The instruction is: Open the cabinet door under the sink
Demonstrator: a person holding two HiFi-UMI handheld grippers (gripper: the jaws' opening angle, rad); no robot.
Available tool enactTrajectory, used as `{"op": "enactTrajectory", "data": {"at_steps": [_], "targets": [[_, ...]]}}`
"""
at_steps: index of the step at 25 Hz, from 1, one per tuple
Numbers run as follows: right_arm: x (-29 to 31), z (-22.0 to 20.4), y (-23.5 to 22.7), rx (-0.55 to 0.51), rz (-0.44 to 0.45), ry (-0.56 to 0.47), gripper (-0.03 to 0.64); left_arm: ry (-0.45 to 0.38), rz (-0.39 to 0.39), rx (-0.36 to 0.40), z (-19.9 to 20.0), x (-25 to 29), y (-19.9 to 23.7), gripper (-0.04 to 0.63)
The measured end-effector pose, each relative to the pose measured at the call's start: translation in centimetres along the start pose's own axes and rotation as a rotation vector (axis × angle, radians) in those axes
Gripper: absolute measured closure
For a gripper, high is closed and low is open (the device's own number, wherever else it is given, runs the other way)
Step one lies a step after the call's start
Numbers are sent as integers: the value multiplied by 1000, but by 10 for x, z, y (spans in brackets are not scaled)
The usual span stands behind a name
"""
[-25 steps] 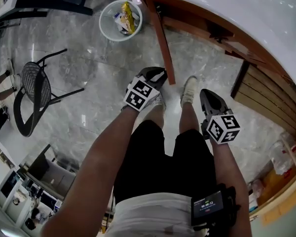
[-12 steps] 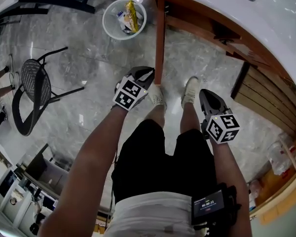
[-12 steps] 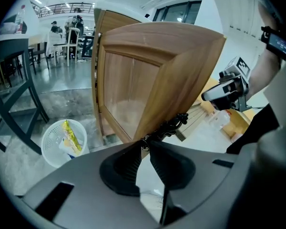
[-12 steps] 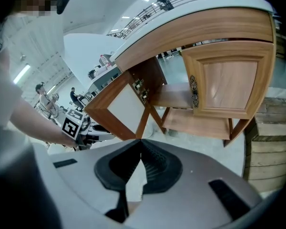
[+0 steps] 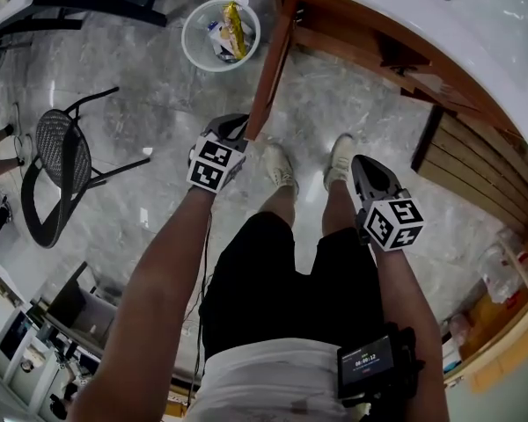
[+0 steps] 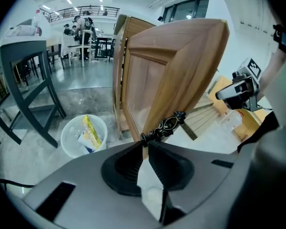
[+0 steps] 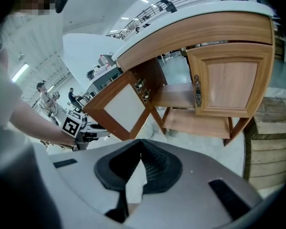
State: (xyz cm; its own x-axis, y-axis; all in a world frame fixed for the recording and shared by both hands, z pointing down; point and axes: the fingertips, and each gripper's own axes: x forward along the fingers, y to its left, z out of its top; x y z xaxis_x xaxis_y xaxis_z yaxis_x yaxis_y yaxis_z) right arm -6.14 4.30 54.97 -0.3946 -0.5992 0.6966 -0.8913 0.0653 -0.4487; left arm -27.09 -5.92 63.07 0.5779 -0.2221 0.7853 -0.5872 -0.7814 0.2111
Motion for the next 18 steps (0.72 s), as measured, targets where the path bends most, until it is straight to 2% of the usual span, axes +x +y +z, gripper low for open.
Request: {"op": "enactTrajectory", "data": {"at_steps": [4,8,13,15,18], "targets": [[2,-2,10,-3,-10,-2,603,-3,-8,-4,-2,-3,6,551],[1,-3,17,-8,-23,2,603,23,17,-58,-20,-6,13,551],[-5,9,17,-13,-51,-11,603,14,30,-138,-32,-19,20,549],[-4,14,15,-16,-62,-19,603,9,12,-133,-34,-25,18,549],[4,22,11,-26,-70,-33,603,-11,-20,-65,-30,-30,6,549]]}}
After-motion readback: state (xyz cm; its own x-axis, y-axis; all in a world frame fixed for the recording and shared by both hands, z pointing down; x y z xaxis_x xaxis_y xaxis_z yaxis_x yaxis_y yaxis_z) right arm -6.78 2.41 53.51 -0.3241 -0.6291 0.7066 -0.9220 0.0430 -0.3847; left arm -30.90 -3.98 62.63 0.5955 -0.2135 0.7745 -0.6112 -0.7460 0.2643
